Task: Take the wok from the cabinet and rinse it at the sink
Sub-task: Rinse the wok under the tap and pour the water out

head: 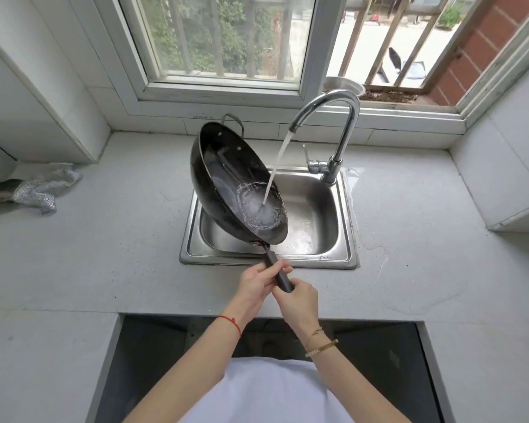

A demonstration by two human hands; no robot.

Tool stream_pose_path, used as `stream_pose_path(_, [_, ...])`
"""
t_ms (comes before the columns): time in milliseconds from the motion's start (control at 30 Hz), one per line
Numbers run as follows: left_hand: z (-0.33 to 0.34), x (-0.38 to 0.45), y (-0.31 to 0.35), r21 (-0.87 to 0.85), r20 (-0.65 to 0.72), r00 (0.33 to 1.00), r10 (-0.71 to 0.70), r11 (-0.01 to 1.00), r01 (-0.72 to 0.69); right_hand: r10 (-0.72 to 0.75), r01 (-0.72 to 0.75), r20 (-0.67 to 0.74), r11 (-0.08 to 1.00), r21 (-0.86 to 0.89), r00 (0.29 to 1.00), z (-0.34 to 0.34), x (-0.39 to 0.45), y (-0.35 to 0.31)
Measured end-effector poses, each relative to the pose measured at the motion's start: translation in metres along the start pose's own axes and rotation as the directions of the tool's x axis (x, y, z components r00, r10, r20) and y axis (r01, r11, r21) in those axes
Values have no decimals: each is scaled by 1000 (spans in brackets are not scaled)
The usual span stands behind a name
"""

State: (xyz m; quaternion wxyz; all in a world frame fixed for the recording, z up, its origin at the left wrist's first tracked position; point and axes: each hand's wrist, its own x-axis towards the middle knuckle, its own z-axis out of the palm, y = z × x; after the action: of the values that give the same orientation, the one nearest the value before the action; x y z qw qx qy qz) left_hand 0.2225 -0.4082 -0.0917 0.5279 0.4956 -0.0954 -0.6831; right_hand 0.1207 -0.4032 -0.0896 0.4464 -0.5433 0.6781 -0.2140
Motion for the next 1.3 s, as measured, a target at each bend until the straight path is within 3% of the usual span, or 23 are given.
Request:
stream_pose_path(233, [17, 8, 7, 156, 39, 999, -1, 988, -5, 39, -36, -124, 999, 29, 991, -2, 4, -5])
stream_pose_path(533, [16, 14, -1, 131, 91, 993, -69, 990, 56, 67, -63, -138, 997, 37, 988, -5, 4, 5])
stream_pose_path(667, [8, 18, -3, 98, 109, 991, -78, 993, 68, 134, -127, -49, 985, 113, 990, -5, 3, 3])
stream_pose_path(867, [-5, 20, 1, 93, 99, 989, -106, 991, 97, 252, -321, 251, 901, 291, 935, -3, 5, -6])
stream_pose_path(1300, [-13, 14, 0, 275, -2, 997, -74, 959, 72, 196, -393, 460, 836, 383, 866, -4, 2, -3])
